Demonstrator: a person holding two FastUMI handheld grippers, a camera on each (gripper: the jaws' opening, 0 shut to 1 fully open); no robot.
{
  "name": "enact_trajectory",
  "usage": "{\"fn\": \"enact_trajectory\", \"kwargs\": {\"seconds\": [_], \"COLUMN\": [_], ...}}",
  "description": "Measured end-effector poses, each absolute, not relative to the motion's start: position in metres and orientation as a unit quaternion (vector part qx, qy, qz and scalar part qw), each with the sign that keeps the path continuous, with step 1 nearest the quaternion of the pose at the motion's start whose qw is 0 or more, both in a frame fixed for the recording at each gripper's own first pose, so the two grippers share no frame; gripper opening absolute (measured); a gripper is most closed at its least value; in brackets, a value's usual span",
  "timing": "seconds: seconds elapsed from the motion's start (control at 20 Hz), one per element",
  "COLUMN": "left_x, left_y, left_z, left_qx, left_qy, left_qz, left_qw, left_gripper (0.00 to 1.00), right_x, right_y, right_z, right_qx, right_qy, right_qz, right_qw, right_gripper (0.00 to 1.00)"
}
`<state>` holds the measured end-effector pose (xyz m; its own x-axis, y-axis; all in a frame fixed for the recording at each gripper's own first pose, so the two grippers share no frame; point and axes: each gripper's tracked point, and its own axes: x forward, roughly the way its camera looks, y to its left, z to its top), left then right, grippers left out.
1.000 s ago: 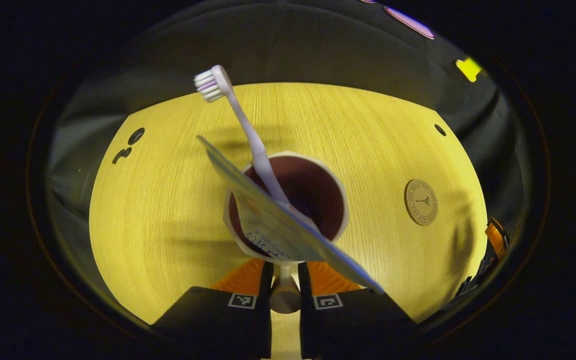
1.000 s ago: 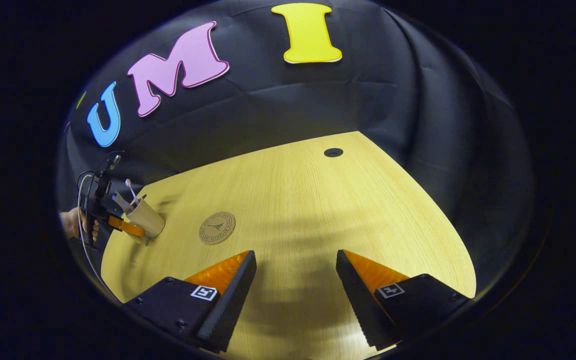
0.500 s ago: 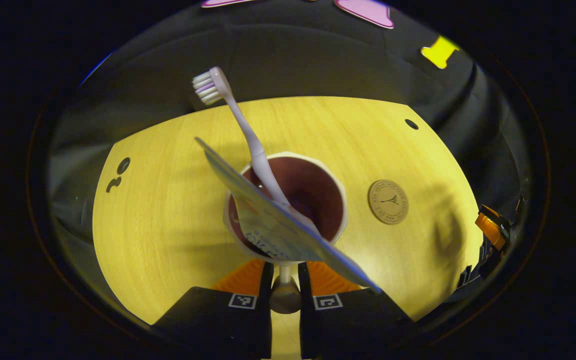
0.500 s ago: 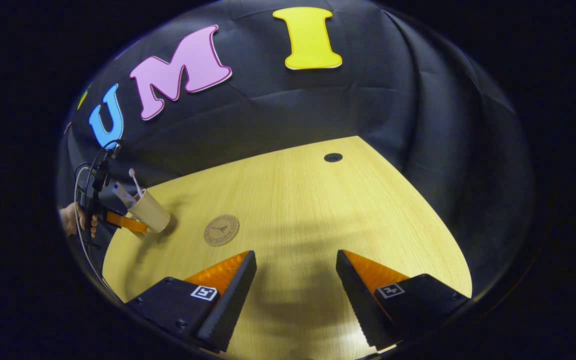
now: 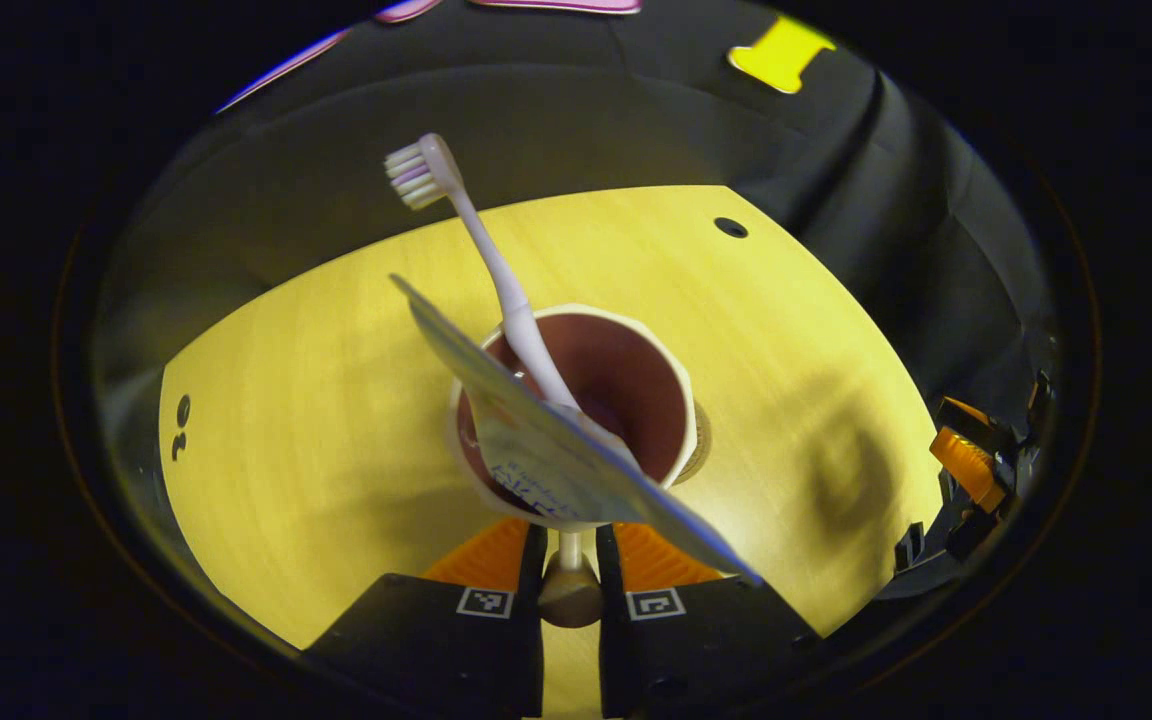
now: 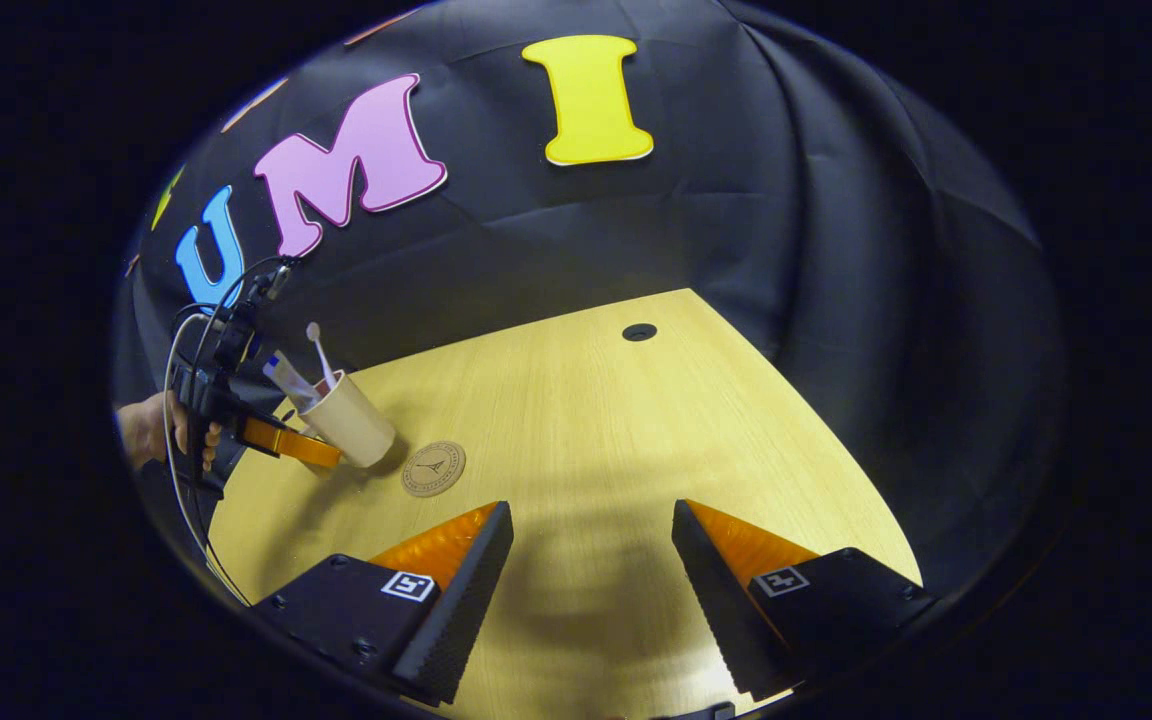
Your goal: Put the toothbrush and toothpaste on the desktop into the cup, then pick up the cup and place it on the coaster on the desktop.
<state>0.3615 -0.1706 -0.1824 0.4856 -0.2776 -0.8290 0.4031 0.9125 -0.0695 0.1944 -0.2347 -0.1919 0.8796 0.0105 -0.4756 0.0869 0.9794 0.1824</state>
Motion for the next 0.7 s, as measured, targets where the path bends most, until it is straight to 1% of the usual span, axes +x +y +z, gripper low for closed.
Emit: {"fn": "enact_trajectory", "kwargs": {"seconds": [0.05, 0.1, 0.15, 0.2, 0.3, 0.35, 0.4, 0.55, 0.7], "left_x": [0.361, 0.362, 0.362, 0.363, 0.363, 0.362, 0.362, 0.365, 0.365], "left_y": [-0.181, -0.191, -0.200, -0.206, -0.214, -0.216, -0.220, -0.227, -0.229], "left_z": [-0.183, -0.184, -0.185, -0.187, -0.194, -0.196, -0.198, -0.201, -0.206], "left_qx": [0.072, 0.076, 0.080, 0.085, 0.096, 0.100, 0.100, 0.101, 0.119], "left_qy": [0.468, 0.470, 0.472, 0.475, 0.480, 0.482, 0.484, 0.487, 0.491], "left_qz": [-0.206, -0.212, -0.219, -0.223, -0.226, -0.227, -0.228, -0.230, -0.219], "left_qw": [0.856, 0.853, 0.850, 0.847, 0.842, 0.840, 0.839, 0.836, 0.835], "left_gripper": [0.22, 0.31, 0.31, 0.26, 0.27, 0.22, 0.27, 0.28, 0.29], "right_x": [0.192, 0.192, 0.193, 0.193, 0.192, 0.191, 0.190, 0.186, 0.183], "right_y": [-0.240, -0.242, -0.244, -0.245, -0.245, -0.245, -0.245, -0.243, -0.240], "right_z": [-0.191, -0.189, -0.186, -0.183, -0.181, -0.180, -0.180, -0.180, -0.181], "right_qx": [0.098, 0.100, 0.104, 0.107, 0.104, 0.104, 0.105, 0.104, 0.103], "right_qy": [0.243, 0.240, 0.236, 0.233, 0.231, 0.229, 0.229, 0.229, 0.231], "right_qz": [-0.025, -0.029, -0.032, -0.033, -0.033, -0.033, -0.033, -0.031, -0.027], "right_qw": [0.965, 0.965, 0.966, 0.966, 0.967, 0.967, 0.967, 0.967, 0.967], "right_gripper": [0.98, 0.98, 0.98, 0.98, 0.99, 0.99, 0.99, 0.99, 0.99]}}
